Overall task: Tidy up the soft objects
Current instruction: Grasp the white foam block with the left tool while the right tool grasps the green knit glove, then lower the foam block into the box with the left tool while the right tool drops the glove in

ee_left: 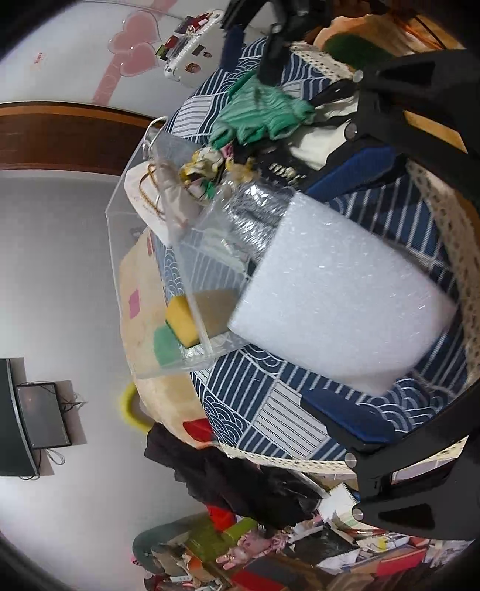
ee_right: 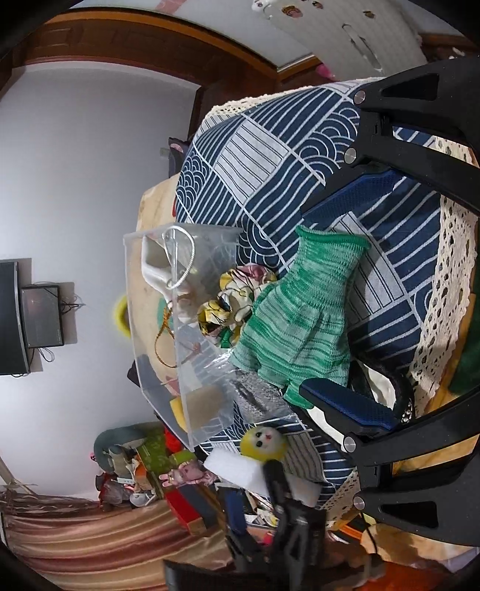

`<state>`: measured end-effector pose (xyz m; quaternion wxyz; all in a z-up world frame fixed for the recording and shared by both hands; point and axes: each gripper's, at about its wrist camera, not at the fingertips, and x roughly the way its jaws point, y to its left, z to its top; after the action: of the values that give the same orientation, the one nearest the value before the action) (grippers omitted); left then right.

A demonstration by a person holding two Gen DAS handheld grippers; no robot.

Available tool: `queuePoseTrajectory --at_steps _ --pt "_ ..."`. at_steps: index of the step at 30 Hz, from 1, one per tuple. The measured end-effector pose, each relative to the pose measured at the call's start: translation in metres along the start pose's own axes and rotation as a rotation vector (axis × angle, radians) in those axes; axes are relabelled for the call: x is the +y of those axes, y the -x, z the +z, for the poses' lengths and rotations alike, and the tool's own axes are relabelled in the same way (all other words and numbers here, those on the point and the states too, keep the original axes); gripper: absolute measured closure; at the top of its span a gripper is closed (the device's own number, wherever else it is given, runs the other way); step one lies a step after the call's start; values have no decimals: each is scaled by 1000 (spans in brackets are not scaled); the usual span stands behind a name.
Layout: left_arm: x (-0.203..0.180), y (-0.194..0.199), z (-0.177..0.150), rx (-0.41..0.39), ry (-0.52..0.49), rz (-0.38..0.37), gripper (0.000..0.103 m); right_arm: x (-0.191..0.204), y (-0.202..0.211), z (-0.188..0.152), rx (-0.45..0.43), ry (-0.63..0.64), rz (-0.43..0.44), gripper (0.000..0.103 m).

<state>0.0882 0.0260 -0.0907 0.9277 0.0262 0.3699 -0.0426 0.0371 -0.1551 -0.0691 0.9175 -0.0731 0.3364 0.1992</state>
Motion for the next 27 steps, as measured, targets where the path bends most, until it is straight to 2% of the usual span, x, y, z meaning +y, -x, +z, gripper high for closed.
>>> queuePoseTrajectory --at_steps 5,13,15,17,19,22,23,27 --pt "16 -16 5 37 56 -59 1 1 -6 -1 17 -5 20 19" --pt "33 -28 -12 71 141 -126 1 -2 -24 -3 44 -46 44 19" --pt "33 -26 -15 58 147 -129 1 -1 -26 -3 47 -46 40 29" --pt "32 -22 -17 42 154 -132 7 0 -29 -5 56 -44 44 53" --pt "31 -20 -19 33 157 -139 8 1 -30 -6 71 -42 58 62" --pt "29 -13 -21 4 143 -126 9 1 -28 -8 71 -36 76 86" --pt "28 -10 -22 -8 137 -117 9 2 -26 -8 70 -32 83 90" --pt "24 6 -23 -51 118 -86 9 1 -18 -8 46 -23 75 93"
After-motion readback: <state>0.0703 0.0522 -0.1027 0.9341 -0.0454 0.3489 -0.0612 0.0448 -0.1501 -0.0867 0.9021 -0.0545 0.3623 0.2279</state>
